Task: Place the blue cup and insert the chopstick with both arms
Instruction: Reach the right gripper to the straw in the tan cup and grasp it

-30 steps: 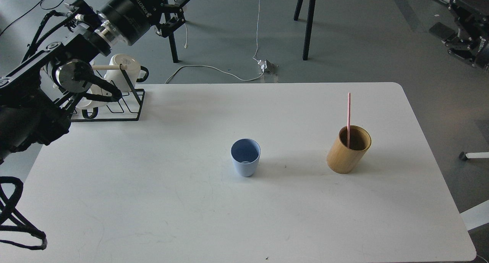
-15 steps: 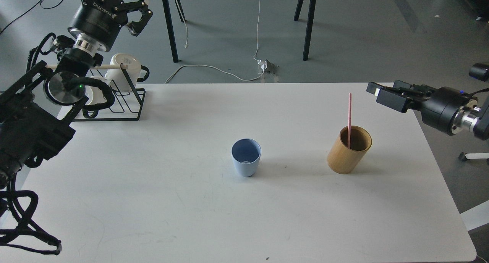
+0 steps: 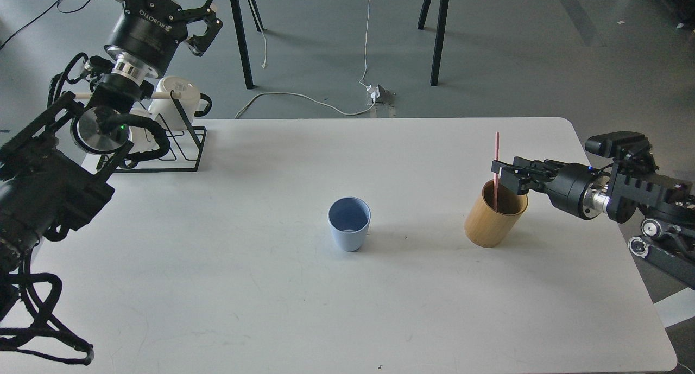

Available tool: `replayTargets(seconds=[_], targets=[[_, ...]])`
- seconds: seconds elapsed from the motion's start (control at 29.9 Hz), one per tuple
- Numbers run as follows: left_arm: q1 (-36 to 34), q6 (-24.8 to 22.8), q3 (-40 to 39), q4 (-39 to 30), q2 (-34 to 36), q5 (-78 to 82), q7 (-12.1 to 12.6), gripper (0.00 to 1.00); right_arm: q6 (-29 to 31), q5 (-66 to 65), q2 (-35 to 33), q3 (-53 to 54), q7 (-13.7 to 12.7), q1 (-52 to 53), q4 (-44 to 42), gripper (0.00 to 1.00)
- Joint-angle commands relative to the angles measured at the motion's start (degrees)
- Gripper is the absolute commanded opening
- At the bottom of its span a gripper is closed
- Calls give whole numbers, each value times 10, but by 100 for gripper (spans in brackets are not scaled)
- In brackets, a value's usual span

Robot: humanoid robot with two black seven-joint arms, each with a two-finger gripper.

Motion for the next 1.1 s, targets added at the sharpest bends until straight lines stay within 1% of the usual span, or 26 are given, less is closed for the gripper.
replayTargets(seconds=[0.0, 0.1, 0.17, 0.27, 0.4, 0.53, 0.67, 0.7, 0.9, 1.07], targets=[[0, 0, 0, 1, -1, 1, 0, 99, 0, -2, 4, -3, 0, 6, -1, 45], [0, 0, 0, 1, 0, 1, -1, 99, 0, -14, 6, -11, 3, 11, -11, 38], [0, 0, 0, 2, 0, 0, -1, 99, -3, -17, 25, -14, 4, 11, -20, 35], [-2, 0, -2, 15, 0, 0, -1, 99, -11, -18, 37, -15, 4, 11, -29, 34], [-5, 0, -4, 37, 0, -1, -1, 99, -13, -20, 44, -14, 4, 13, -29, 29], [-6, 0, -4, 37, 0, -1, -1, 99, -13, -39, 45, -15, 4, 14, -30, 18], [-7, 0, -4, 37, 0, 0, 0, 99, -13, -43, 44, -15, 4, 14, -30, 2], [-7, 0, -4, 37, 0, 0, 0, 99, -13, -44, 44, -15, 4, 15, -29, 0], [-7, 0, -4, 36, 2, 0, 0, 99, -13, -43, 31, -14, 4, 17, -13, 0], [-8, 0, -5, 37, 11, 0, 0, 99, -12, -39, -39, -12, 4, 33, 59, 0]])
